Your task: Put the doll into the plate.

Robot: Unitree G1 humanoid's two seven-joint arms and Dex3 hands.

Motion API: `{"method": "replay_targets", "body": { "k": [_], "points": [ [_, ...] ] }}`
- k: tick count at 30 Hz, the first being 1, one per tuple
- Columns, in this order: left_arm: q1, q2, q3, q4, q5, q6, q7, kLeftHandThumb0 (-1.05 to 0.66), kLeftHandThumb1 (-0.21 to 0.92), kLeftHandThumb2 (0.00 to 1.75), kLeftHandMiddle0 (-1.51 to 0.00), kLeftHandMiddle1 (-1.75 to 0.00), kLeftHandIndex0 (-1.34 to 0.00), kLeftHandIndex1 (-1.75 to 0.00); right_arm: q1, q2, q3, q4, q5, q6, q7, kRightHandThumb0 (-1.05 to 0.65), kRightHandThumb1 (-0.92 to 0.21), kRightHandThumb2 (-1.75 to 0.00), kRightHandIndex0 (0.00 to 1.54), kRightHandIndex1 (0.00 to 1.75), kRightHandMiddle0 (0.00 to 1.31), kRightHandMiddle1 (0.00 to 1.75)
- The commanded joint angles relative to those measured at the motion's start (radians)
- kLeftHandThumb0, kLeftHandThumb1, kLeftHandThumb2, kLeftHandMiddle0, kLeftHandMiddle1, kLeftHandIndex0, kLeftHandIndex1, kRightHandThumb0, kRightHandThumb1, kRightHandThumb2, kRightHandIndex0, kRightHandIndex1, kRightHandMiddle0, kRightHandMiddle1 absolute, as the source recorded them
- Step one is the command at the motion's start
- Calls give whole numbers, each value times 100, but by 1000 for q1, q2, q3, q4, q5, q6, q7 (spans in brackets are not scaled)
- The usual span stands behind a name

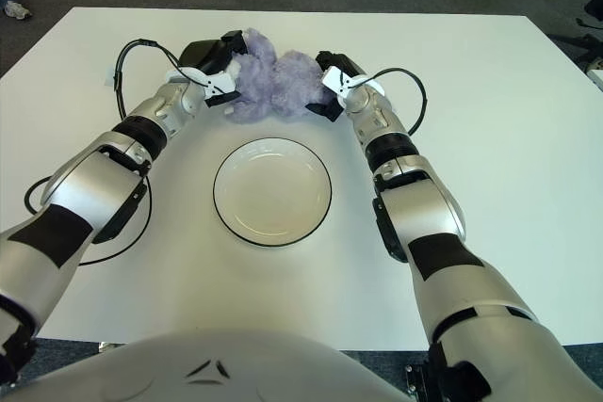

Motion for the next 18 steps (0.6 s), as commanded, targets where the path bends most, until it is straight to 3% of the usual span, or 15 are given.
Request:
{"method": "replay_targets", "body": {
  "k": [1, 18],
  "points": [
    [25, 2, 9, -1, -5, -6, 18, 0, -13, 174, -96, -155, -77, -175, 9, -11, -12, -26, 11, -19, -26, 0, 11, -169, 98, 146, 75, 175],
    [28, 7, 16, -32, -4, -10, 101, 0, -15, 175, -97, -150, -81, -175, 44, -28, -19, -84, 1, -50, -115, 0, 11, -174, 95, 160, 73, 175]
  ]
}}
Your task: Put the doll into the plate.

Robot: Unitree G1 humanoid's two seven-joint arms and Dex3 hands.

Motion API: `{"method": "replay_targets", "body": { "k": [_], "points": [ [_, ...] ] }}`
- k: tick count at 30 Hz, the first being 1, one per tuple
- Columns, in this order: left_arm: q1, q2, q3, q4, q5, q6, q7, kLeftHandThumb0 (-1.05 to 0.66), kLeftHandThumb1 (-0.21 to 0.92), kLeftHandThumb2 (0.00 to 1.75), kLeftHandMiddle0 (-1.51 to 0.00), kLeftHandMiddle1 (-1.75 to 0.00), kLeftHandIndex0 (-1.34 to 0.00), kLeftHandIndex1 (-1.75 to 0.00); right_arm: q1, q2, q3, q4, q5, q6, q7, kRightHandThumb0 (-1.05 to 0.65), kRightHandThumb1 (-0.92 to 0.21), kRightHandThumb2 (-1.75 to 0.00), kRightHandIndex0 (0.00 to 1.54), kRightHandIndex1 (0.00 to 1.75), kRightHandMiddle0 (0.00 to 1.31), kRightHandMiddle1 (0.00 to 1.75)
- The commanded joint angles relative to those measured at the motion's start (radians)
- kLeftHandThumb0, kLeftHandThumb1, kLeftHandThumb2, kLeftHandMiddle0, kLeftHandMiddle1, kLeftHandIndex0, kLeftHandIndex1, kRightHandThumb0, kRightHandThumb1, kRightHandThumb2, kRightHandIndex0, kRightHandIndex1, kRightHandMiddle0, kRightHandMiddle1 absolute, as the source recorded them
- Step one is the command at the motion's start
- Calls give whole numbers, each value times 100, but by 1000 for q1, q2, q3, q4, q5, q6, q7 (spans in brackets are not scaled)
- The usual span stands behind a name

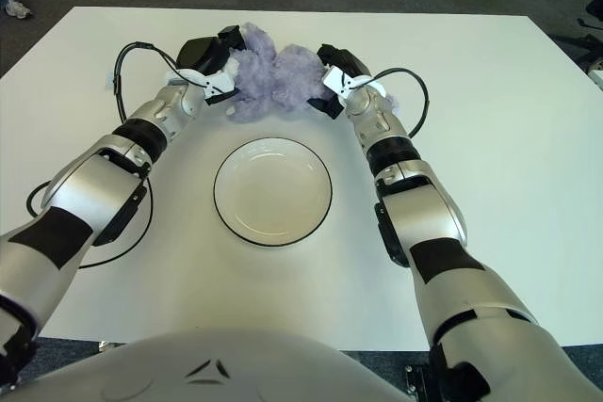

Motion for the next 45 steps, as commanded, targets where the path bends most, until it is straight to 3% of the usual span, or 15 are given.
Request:
{"method": "replay_targets", "body": {
  "k": [1, 16, 28, 30, 34, 45],
  "points": [
    [15, 8, 7, -13, 1, -2, 17, 0, -15, 175, -97, -150, -81, -175, 12, -18, -13, -23, 2, -15, -31, 0, 11, -174, 95, 161, 73, 175],
    [26, 24, 37, -76, -8, -53, 50, 0, -19, 174, -105, -133, -87, -175, 42, -40, -37, -137, 19, 7, -16, 0, 6, -171, 92, 164, 67, 175],
    [33, 46, 48, -135, -10, -98, 65, 0, -15, 167, -104, -124, -89, -175, 71, -40, -69, -288, 28, 94, 26, 0, 5, -169, 91, 164, 66, 175],
    [39, 49, 57, -158, -17, -104, 60, 0, -9, 168, -90, -147, -82, -175, 97, -49, -70, -381, 13, 127, 34, 0, 5, -169, 91, 164, 66, 175],
    [47, 52, 71, -190, -26, -105, 53, 0, -4, 169, -78, -167, -76, -175, 126, -59, -65, -485, -10, 170, 42, 0, 6, -171, 92, 163, 67, 175],
    [91, 82, 109, -329, -42, -105, 12, 0, -2, 168, -75, -171, -75, -173, 168, -81, -83, -600, 23, 190, 98, 0, 8, -173, 93, 163, 69, 175]
  ]
}}
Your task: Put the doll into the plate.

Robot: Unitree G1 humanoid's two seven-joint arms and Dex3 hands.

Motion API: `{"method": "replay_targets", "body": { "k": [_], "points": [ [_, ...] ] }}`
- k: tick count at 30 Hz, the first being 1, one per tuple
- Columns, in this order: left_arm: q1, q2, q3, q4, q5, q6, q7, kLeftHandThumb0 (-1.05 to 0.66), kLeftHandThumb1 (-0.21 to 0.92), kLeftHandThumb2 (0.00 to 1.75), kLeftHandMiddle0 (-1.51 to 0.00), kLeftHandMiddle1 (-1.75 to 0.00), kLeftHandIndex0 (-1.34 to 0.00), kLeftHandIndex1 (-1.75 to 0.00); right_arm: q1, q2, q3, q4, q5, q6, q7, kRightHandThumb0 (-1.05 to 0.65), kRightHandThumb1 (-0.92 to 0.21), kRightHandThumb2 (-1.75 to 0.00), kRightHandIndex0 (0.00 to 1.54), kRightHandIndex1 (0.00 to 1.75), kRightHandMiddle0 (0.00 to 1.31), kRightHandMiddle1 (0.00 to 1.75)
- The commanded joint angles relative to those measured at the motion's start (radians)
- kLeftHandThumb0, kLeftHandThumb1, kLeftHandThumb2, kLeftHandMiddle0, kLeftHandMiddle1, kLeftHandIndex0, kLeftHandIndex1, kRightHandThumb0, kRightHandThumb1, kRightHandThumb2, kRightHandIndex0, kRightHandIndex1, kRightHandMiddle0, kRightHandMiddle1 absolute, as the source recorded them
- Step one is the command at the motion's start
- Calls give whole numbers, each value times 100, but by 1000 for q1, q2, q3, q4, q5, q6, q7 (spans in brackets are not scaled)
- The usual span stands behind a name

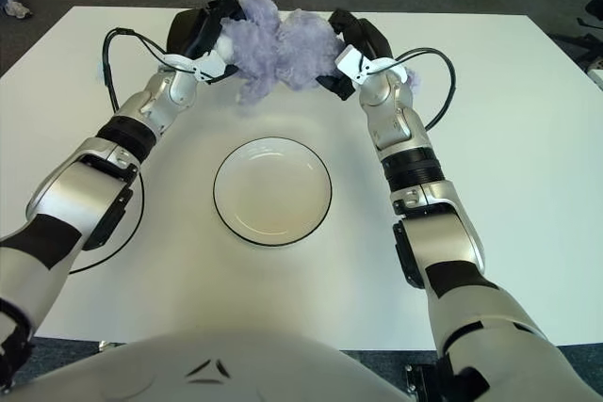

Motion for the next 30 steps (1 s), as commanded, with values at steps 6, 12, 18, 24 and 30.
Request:
{"method": "replay_targets", "body": {
  "k": [6, 12, 18, 24, 30],
  "points": [
    [38, 30, 21, -127, 6, 16, -32, -1, -4, 161, -86, -142, -82, -174, 44, -18, -18, -118, 10, -21, 28, 0, 8, -172, 94, 163, 69, 175],
    [61, 55, 21, -205, 24, 38, -56, -1, -3, 156, -92, -130, -80, -175, 54, -33, -17, -149, 2, -43, 33, 0, 8, -172, 93, 162, 69, 175],
    [115, 95, 29, -328, 31, 45, -105, -1, -3, 158, -94, -141, -71, -173, 96, -57, -25, -253, 15, -41, 76, 0, 8, -172, 92, 162, 70, 175],
    [181, 116, 46, -462, 25, 80, -166, -1, -1, 158, -95, -150, -68, -166, 139, -74, -33, -333, 13, -37, 104, 0, 7, -172, 91, 164, 70, 175],
    [248, 126, 67, -601, 34, 144, -227, -1, -1, 157, -94, -152, -67, -165, 207, -75, -46, -442, 9, -20, 122, 0, 8, -173, 92, 165, 69, 175]
  ]
}}
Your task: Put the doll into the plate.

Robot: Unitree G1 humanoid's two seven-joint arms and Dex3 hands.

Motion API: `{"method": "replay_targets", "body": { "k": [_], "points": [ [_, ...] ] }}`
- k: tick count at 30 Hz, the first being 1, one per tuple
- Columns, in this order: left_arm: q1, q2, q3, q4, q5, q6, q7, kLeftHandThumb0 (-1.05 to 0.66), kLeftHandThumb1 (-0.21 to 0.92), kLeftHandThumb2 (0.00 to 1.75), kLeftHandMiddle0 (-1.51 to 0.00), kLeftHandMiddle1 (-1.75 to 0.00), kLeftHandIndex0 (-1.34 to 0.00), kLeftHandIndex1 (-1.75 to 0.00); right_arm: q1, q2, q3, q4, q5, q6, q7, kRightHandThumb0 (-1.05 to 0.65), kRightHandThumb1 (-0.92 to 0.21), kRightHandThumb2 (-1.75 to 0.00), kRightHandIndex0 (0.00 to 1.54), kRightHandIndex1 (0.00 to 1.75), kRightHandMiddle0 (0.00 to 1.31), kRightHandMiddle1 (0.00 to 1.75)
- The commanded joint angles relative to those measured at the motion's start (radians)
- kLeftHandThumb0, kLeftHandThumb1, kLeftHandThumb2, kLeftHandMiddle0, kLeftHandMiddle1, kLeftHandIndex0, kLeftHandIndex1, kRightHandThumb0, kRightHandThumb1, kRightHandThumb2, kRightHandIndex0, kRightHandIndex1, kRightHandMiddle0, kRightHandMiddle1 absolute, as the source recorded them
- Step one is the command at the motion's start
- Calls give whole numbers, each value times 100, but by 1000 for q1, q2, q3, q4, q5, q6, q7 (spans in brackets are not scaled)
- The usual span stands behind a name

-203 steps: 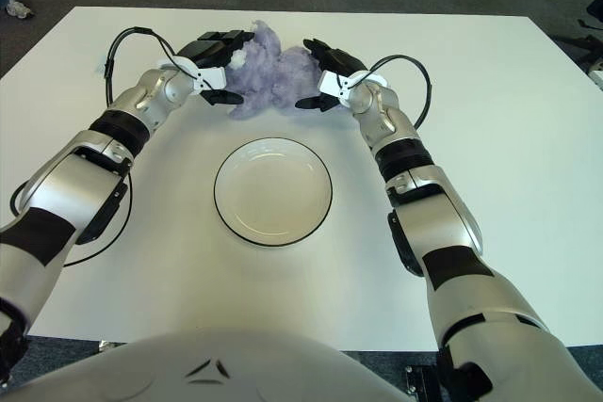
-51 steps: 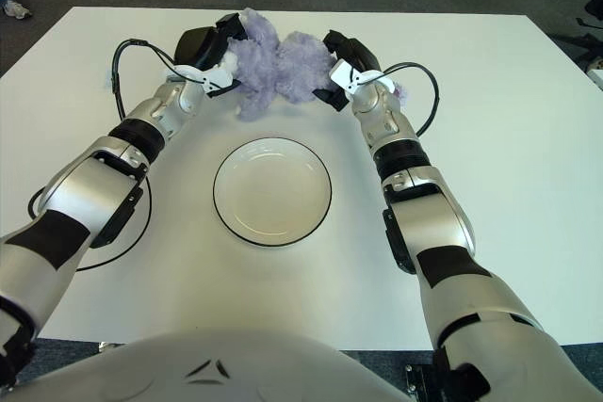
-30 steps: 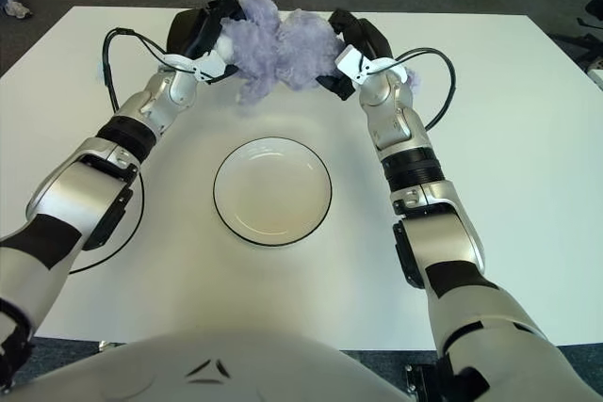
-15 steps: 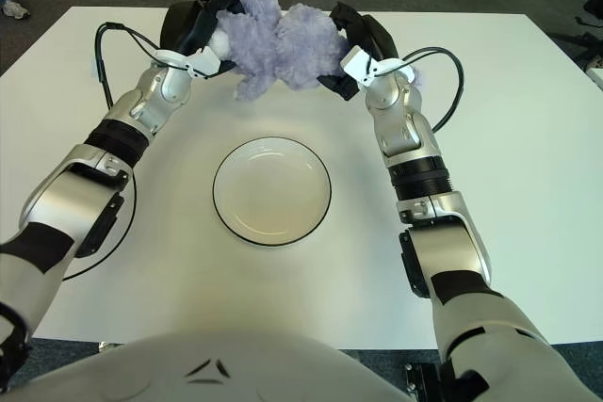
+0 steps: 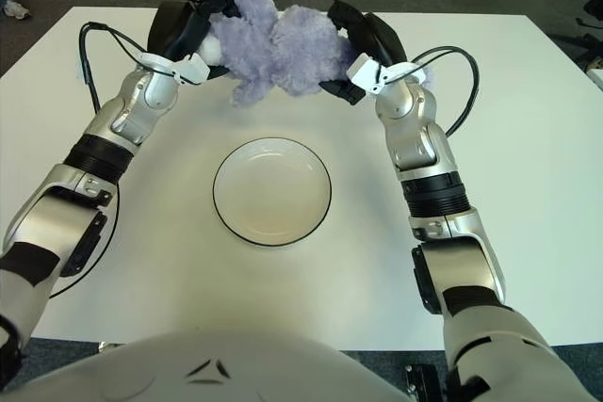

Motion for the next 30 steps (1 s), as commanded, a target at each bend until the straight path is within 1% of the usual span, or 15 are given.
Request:
{"method": "replay_targets", "body": {
  "k": [1, 7, 13, 16, 20, 28, 30],
  "points": [
    [43, 13, 18, -89, 13, 36, -37, -1, -1, 157, -94, -152, -67, -165, 47, -4, -13, -91, 4, 1, 11, 0, 8, -173, 92, 165, 69, 175],
    [103, 29, 35, -211, 11, 67, -95, -1, 0, 156, -94, -154, -67, -163, 79, -4, -11, -133, -26, -10, -9, 0, 10, -174, 95, 163, 70, 175],
    [151, 41, 58, -288, -24, 71, -176, -1, -1, 160, -93, -159, -67, -164, 119, -1, -10, -185, -53, 10, -1, 0, 11, -175, 98, 159, 71, 175],
    [182, 48, 76, -318, -52, 69, -210, -1, -2, 162, -91, -165, -68, -162, 147, 10, -15, -226, -48, 36, 8, 0, 11, -175, 98, 159, 71, 175],
    [217, 52, 96, -342, -68, 57, -221, -1, -1, 163, -88, -172, -70, -157, 181, 20, -16, -277, -51, 66, 14, 0, 11, -175, 97, 161, 70, 175],
    [263, 49, 113, -383, -78, 41, -234, -1, 3, 156, -81, -174, -74, -148, 239, 25, -18, -360, -76, 101, 21, 0, 10, -175, 95, 164, 69, 175],
    [275, 50, 117, -394, -82, 34, -239, -1, 4, 155, -80, -175, -75, -147, 259, 28, -19, -389, -83, 120, 28, 0, 10, -175, 95, 164, 69, 175]
  ]
}}
